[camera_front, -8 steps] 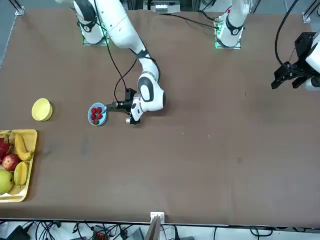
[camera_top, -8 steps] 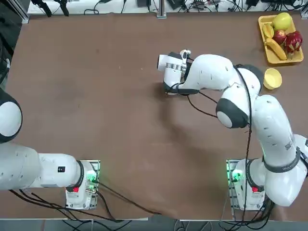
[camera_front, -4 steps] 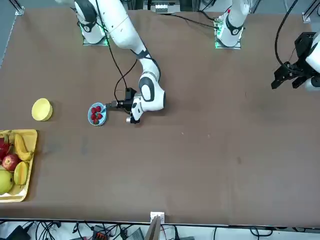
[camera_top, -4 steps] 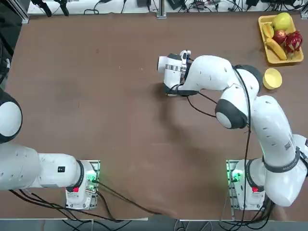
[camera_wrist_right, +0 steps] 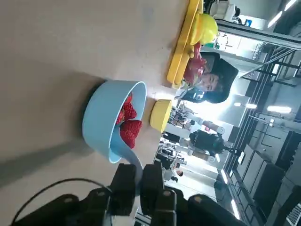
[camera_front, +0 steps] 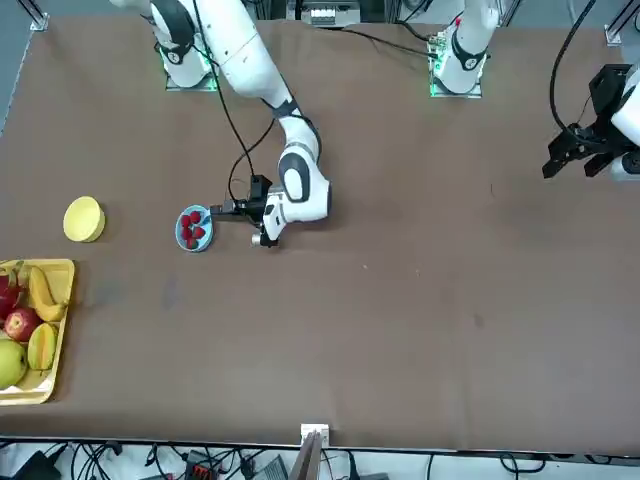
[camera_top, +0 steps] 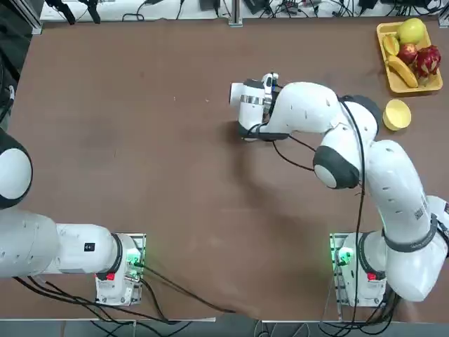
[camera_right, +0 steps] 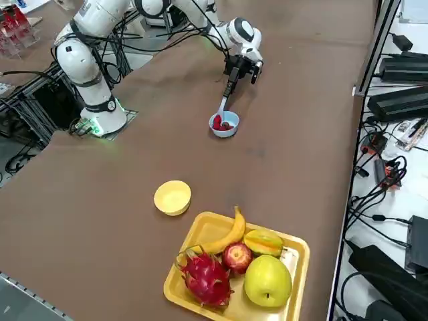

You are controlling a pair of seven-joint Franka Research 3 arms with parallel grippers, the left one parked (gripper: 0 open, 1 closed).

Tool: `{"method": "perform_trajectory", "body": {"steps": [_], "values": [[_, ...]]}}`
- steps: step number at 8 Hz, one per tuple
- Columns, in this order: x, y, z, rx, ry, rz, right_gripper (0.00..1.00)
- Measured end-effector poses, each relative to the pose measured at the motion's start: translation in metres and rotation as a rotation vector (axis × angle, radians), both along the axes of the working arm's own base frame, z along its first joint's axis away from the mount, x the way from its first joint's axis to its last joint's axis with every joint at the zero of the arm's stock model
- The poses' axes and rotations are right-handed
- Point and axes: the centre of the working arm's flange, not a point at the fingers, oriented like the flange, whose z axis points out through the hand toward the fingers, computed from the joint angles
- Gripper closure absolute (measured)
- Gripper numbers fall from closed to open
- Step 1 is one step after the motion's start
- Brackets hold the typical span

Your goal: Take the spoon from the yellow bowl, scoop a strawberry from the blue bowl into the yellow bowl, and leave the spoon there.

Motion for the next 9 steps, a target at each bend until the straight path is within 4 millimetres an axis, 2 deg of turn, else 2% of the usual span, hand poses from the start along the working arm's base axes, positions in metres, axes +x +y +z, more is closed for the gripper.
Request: {"method": "perform_trajectory", "body": {"steps": [9], "values": [[0.0, 0.012, 0.002, -0.027, -0.051, 0.021, 0.89]]}}
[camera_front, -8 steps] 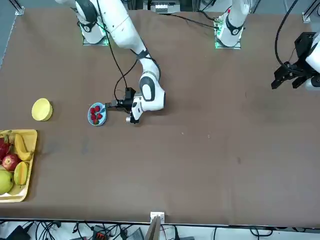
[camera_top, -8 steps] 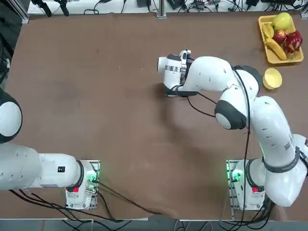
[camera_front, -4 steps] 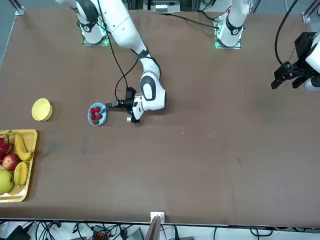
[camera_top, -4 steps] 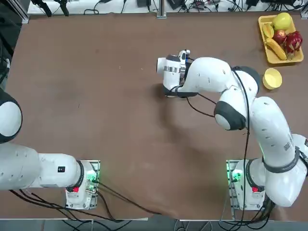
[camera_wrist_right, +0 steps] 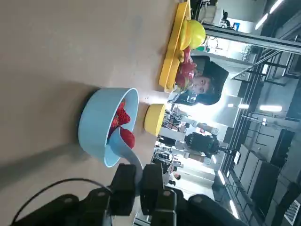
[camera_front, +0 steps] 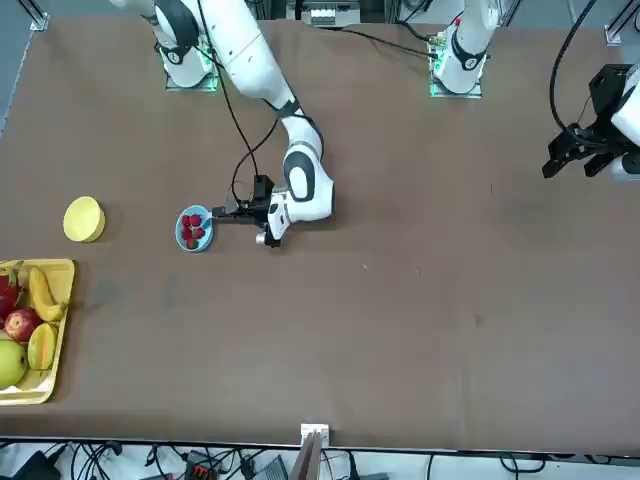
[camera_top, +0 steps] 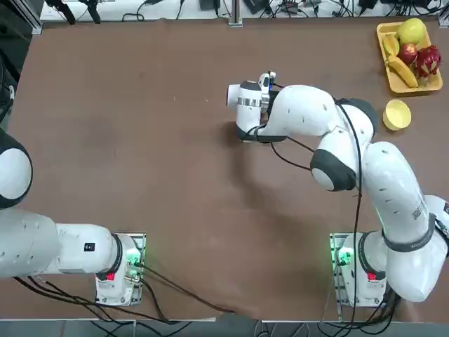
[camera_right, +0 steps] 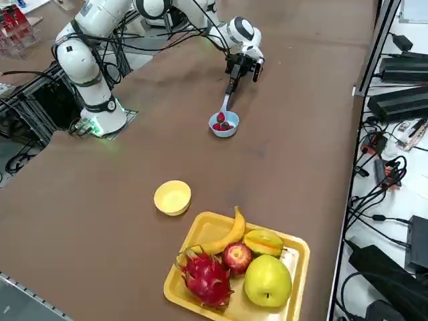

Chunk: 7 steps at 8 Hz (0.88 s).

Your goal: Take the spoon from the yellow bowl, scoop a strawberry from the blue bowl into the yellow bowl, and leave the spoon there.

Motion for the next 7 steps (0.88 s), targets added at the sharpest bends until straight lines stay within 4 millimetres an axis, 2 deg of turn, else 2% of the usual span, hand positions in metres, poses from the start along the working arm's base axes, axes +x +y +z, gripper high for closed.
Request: {"method": "perform_trajectory", "body": {"steps": [4, 7], "values": [[0.008, -0.008, 0.011, -0.06, -0.045, -0.001, 0.89], [0.025, -0.033, 0.026, -0.135, -0.088, -0.059, 0.89]]}}
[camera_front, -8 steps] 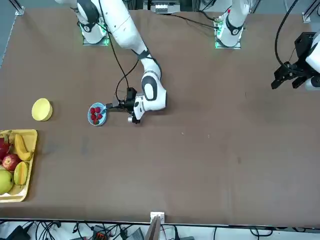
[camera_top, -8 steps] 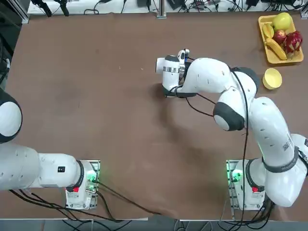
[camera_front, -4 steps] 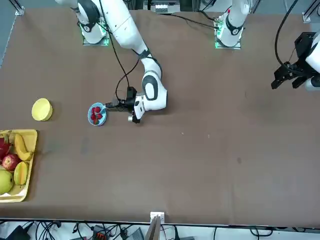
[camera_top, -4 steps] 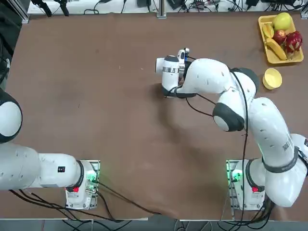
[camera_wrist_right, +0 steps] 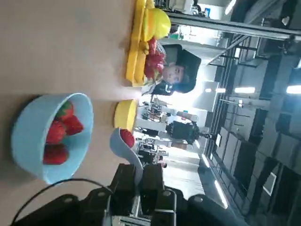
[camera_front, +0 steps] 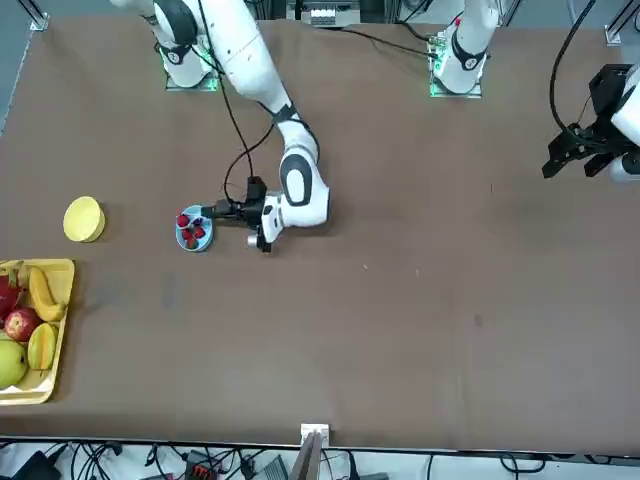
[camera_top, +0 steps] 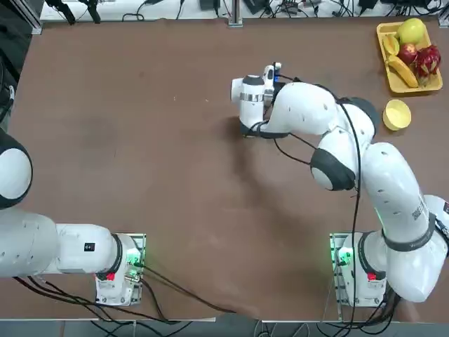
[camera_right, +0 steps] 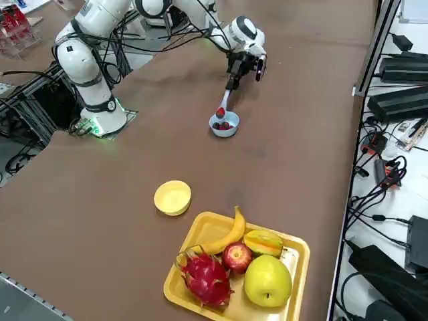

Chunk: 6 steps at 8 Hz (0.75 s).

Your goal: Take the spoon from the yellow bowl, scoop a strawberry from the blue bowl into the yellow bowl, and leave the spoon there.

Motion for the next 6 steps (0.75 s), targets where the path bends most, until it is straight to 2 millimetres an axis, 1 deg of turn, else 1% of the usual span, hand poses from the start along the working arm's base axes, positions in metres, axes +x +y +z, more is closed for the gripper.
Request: {"method": "perform_trajectory", "body": {"steps": [2, 4, 6], "values": [[0.01, -0.02, 0.012, -0.057, -0.03, -0.055, 0.89], [0.021, -0.039, 0.02, -0.09, -0.054, -0.091, 0.89], [0.033, -0.066, 0.023, -0.129, -0.069, -0.131, 0.89]]}}
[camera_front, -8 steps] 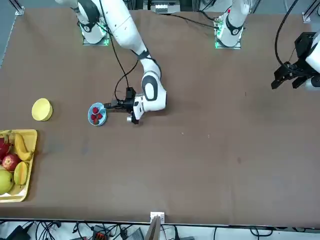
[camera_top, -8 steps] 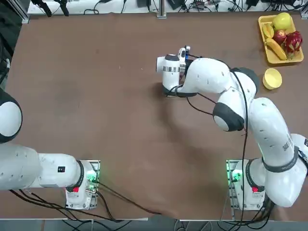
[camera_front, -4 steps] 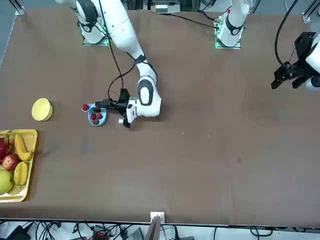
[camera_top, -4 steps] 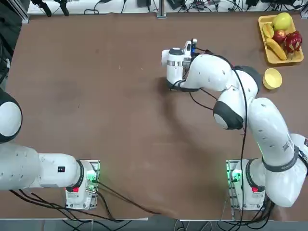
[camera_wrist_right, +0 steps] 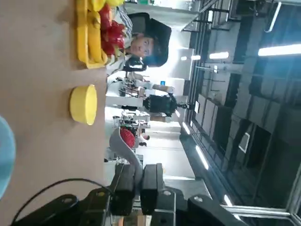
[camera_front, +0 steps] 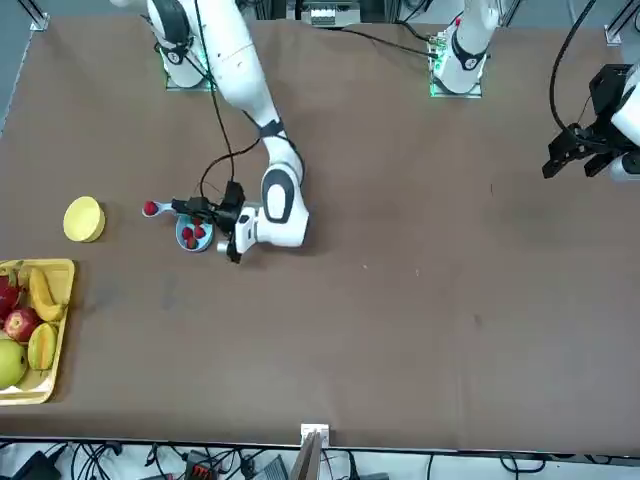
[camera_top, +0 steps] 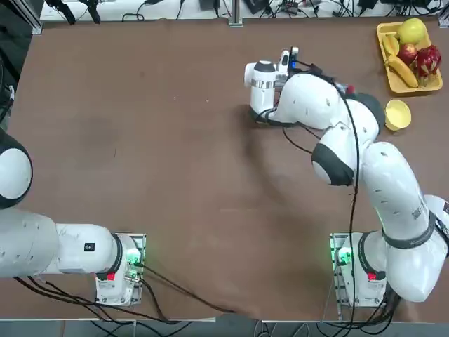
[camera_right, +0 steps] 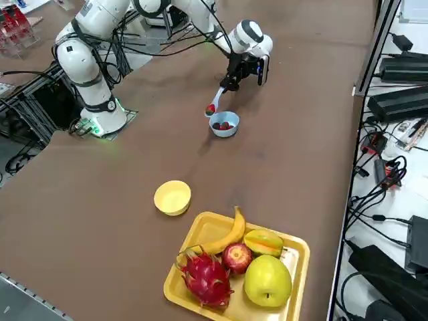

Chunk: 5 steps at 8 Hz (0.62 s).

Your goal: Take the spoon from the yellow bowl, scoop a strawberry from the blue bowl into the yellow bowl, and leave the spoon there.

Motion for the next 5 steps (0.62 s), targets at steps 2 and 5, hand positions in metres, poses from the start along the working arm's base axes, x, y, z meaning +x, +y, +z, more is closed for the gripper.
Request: {"method": "perform_trajectory", "body": {"steps": [2, 5], "values": [[0.013, -0.033, 0.003, 0.007, 0.002, -0.036, 0.89], [0.022, -0.092, 0.022, 0.088, 0.008, -0.043, 0.89]]}}
